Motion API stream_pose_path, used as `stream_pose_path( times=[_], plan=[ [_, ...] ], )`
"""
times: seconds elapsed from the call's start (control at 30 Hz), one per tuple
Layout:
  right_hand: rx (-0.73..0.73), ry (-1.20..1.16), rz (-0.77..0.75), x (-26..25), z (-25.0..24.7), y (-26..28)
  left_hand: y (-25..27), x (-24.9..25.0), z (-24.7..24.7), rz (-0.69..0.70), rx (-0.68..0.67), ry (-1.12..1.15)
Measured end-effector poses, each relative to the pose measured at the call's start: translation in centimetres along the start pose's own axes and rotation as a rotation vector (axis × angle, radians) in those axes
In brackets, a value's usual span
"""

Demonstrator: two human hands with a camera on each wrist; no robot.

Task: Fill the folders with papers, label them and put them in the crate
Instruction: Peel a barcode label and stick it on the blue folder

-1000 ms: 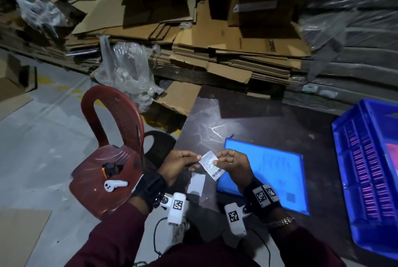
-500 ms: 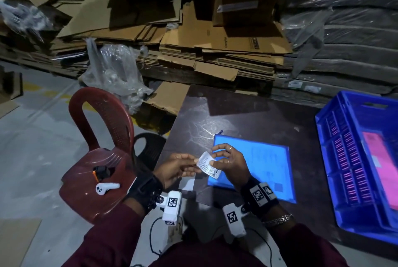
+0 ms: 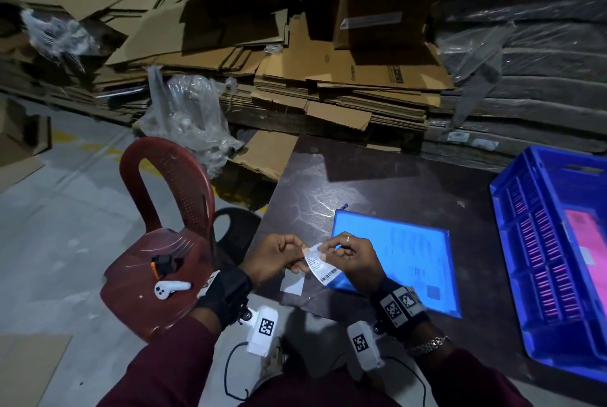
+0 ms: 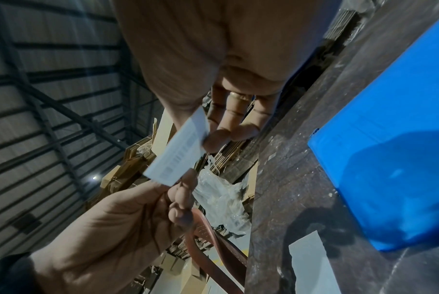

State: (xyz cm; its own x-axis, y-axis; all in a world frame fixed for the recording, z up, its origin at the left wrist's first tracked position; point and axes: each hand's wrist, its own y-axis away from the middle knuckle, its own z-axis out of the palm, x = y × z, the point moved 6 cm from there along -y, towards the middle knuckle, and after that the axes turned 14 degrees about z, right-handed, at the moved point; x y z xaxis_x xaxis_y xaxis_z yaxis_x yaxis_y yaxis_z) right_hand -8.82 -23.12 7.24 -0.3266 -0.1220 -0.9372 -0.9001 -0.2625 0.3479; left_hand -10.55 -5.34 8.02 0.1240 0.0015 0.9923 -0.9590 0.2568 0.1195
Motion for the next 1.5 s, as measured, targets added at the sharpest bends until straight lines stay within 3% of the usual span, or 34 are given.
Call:
stream_pose_path(
  times=[0.07, 0.3, 0.47, 0.7, 0.8, 0.93, 1.17, 1.27, 1.37, 1.5],
  plan=[
    [0.011, 0.005, -0.003, 0.0, 0.2, 0.1, 0.2, 0.0, 0.1, 0.025, -0.035, -0.074],
    [0.045, 0.089, -0.054, 0.4, 0.4, 0.8, -0.3, -1.1, -2.7, 0.083, 0.035, -0.344],
    [0.041, 0.094, -0.033, 1.1, 0.4, 0.9, -1.9, -3.8, -7.8, 0.058, 0.038, -0.769],
    [0.144, 0.185, -0.071, 2.6, -1.2, 1.6, -3.2, -6.6, -11.4, -0.037, -0.108, -1.140],
    [0.147, 0.097, -0.003, 3.6, -1.5, 2.0, -3.7, -8.8, -12.2, -0.100, -0.213, -1.225],
    [0.161, 0.001, 0.056, 4.7, -1.6, 2.3, -3.8, -10.0, -11.6, -0.086, -0.252, -1.321],
    [0.202, -0.020, 0.087, 5.6, -1.4, 2.1, -3.7, -10.1, -12.3, -0.013, -0.168, -1.301],
    [0.209, -0.014, 0.128, 5.6, -1.3, 1.6, -3.8, -8.5, -11.7, 0.192, -0.123, -1.209],
    [0.276, 0.005, 0.097, 4.8, -1.7, 0.7, -4.1, -5.7, -10.0, 0.359, -0.079, -0.953],
    [0.377, 0.026, 0.052, 3.1, -1.9, -1.1, -5.0, -3.5, -6.7, 0.256, -0.023, -0.424]
  ],
)
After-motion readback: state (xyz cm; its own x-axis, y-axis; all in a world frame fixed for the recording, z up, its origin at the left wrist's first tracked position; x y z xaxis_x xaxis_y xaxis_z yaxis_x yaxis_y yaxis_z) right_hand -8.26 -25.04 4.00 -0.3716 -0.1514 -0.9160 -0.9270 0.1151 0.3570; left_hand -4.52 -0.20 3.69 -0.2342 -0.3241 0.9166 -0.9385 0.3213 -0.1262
